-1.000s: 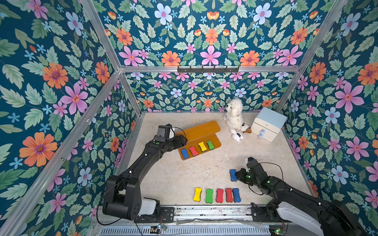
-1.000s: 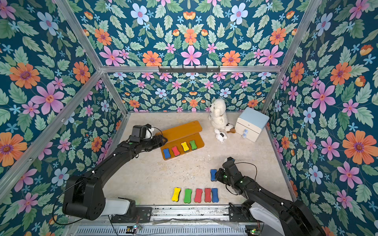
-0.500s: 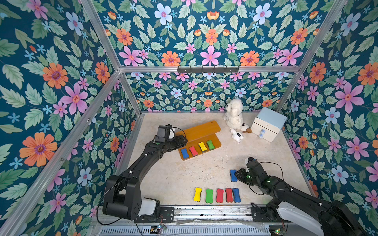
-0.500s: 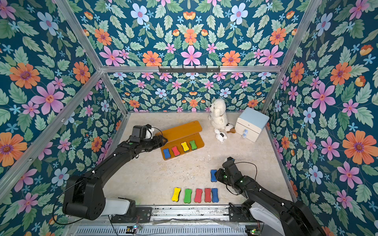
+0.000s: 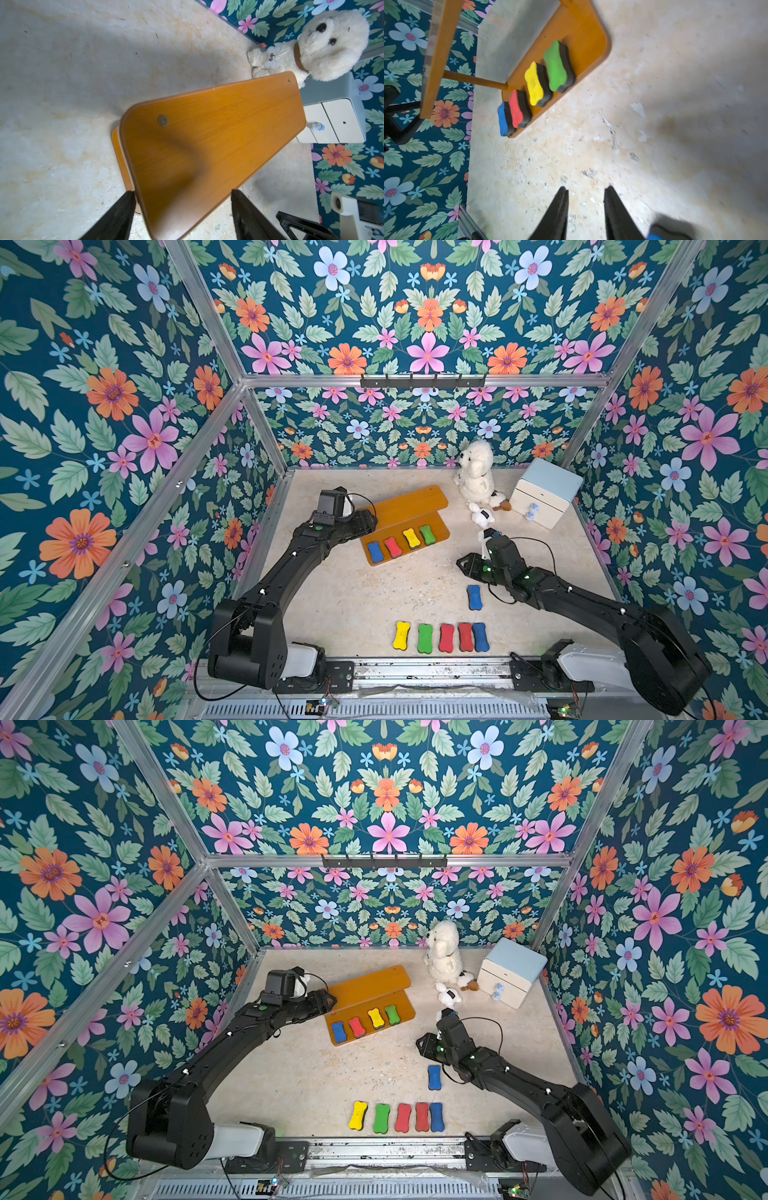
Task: Remove the whiteboard erasers from the shelf
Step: Place the whiteboard eraser at the center of the board, then pick up the whiteboard eraser from the shelf.
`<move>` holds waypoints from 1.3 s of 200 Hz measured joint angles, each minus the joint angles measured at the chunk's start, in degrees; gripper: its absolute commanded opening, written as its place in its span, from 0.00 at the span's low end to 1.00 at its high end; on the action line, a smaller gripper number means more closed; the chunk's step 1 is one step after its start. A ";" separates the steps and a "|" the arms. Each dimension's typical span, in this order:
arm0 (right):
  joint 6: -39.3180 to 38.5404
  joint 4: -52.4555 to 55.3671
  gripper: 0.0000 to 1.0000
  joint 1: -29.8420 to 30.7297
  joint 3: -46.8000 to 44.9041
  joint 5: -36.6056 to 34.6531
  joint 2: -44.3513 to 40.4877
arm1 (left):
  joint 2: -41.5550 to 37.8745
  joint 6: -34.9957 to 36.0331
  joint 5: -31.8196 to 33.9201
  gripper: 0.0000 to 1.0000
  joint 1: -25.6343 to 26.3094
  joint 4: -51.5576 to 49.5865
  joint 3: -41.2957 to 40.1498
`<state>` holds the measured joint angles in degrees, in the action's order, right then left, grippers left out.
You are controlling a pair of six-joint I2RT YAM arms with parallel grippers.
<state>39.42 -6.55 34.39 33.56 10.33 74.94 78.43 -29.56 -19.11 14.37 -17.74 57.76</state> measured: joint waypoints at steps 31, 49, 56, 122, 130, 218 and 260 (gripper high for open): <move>-1.77 -5.62 0.34 -2.49 5.38 3.41 7.76 | 0.74 1.46 3.96 0.78 -0.20 -1.05 2.86; -2.01 -9.11 0.34 -4.15 7.58 5.66 11.21 | 1.68 2.38 6.40 0.78 -0.72 -2.45 3.50; -2.01 -10.43 0.34 -4.72 8.33 6.34 12.46 | 1.95 2.71 6.84 0.77 -0.90 -3.02 3.61; -1.25 -19.67 0.34 -6.99 14.51 11.80 25.33 | 4.70 4.15 7.82 0.68 -1.42 -5.07 4.44; -1.25 -20.39 0.34 -7.02 15.28 12.20 26.38 | 5.03 4.17 7.67 0.67 -1.55 -5.16 4.31; 0.61 -25.07 0.34 -7.13 17.68 13.97 33.14 | 5.60 4.13 5.16 0.61 -1.64 -2.34 3.32; 1.25 -25.79 0.34 -7.04 18.03 13.55 34.84 | 5.22 3.98 4.11 0.61 -1.73 -1.55 2.58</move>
<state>40.66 -32.34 27.35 51.59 23.88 109.78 83.66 -25.58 -15.00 12.64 -19.29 60.34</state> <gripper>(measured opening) 0.336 0.609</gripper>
